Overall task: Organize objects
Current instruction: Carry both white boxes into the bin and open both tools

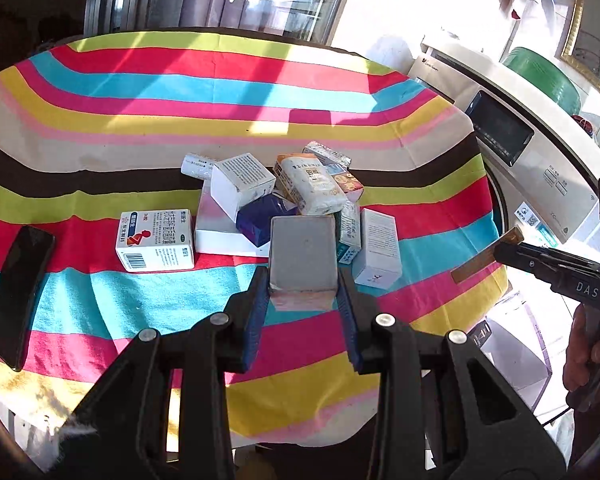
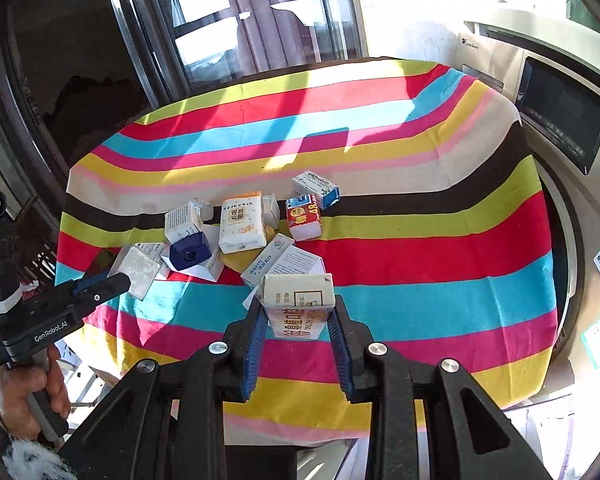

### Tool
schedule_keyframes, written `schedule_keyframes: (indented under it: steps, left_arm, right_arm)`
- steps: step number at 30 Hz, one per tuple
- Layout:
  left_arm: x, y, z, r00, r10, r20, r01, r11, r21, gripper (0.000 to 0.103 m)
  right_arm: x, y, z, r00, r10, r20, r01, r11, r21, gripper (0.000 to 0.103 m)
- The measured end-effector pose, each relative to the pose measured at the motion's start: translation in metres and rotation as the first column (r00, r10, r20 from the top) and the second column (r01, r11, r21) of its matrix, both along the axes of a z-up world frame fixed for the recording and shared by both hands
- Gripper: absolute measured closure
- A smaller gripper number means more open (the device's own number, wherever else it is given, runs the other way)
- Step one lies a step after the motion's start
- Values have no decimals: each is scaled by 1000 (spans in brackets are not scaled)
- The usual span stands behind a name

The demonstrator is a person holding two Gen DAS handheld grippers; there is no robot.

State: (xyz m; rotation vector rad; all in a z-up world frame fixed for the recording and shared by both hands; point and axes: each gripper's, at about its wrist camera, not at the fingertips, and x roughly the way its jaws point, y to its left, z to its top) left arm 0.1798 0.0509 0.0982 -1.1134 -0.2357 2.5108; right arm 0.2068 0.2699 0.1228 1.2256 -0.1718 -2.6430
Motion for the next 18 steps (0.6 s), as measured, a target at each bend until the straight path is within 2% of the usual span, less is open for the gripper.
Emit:
schedule_keyframes:
  steps: [3, 7, 11, 15, 16, 18]
  left_arm:
    - [23, 45, -9, 994, -84, 70, 83, 996, 26, 65]
    - [53, 111, -23, 962, -229, 147, 228, 973, 27, 65]
    - [72, 157, -33, 926, -335, 176, 341, 940, -6, 65]
    - [80, 184, -37, 893, -413, 181, 419, 908, 7, 65]
    - [80, 189, -39, 883, -432, 184, 437, 899, 11, 63]
    - [81, 196, -44, 873, -449, 192, 453, 891, 25, 46]
  right_arm:
    - [43, 26, -26, 995, -102, 23, 101, 994, 44, 71]
    - [87, 55, -56, 977, -209, 47, 203, 973, 109, 71]
    - [118, 80, -79, 954, -294, 61, 281, 945, 166, 71]
    - [136, 99, -94, 930, -357, 90, 334, 920, 205, 71]
    - [138, 102, -97, 925, -370, 93, 343, 913, 219, 70]
    - [138, 109, -100, 915, -390, 103, 361, 905, 225, 70]
